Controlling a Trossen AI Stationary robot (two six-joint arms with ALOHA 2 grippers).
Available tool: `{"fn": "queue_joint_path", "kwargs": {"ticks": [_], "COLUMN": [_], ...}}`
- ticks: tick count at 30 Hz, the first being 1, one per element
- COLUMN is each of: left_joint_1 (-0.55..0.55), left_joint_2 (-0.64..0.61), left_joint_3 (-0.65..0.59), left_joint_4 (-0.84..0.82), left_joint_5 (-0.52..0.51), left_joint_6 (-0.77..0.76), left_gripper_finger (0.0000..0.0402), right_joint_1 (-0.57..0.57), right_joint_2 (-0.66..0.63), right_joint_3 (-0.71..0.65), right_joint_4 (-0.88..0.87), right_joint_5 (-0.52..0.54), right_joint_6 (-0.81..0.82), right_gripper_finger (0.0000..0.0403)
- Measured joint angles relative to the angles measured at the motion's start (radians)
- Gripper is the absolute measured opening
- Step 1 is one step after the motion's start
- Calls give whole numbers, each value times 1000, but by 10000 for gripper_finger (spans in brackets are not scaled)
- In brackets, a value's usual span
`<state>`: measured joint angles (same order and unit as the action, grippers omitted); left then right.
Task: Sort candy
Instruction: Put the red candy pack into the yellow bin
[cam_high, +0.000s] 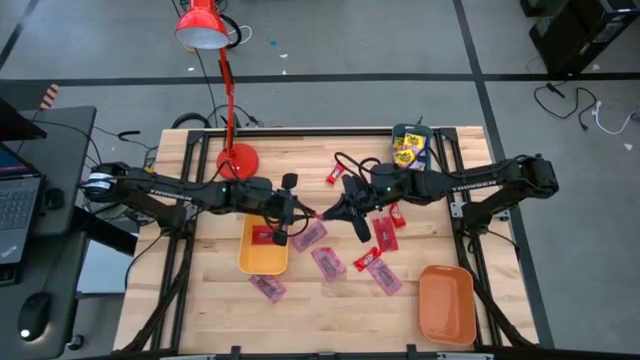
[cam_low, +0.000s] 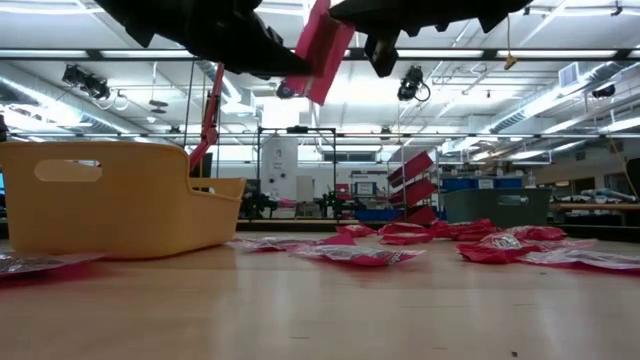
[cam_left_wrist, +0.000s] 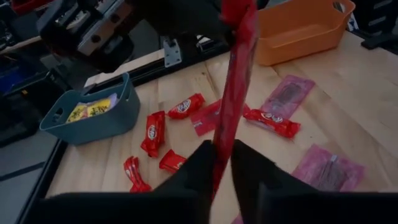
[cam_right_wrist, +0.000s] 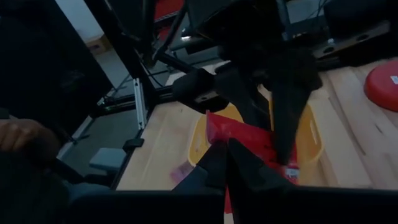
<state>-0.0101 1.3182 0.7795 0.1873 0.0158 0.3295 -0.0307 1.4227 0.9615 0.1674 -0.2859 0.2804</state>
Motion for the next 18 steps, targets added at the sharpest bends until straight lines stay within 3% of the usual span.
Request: {"fn": "queue_joint_path", "kwargs": {"ticks": [3,14,18], "left_joint_1": [1,3,3], "left_joint_2": [0,-11,-51], "left_joint_3": [0,0,1], "left_joint_4": [-5,-213,-351], "left_joint_5": [0,-41,-42], "left_joint_6": [-1,-78,-100], "left_gripper_finger": [12,4,3], "right_joint_1": [-10,-47,-55], "right_joint_2": [-1,-57,-81], "right_joint_3": [0,1,1], "right_joint_4": [-11,-93,-154], "right_joint_5": [0,13,82], "right_joint_6": [2,12,-20], "right_gripper_finger": [0,56,64]}}
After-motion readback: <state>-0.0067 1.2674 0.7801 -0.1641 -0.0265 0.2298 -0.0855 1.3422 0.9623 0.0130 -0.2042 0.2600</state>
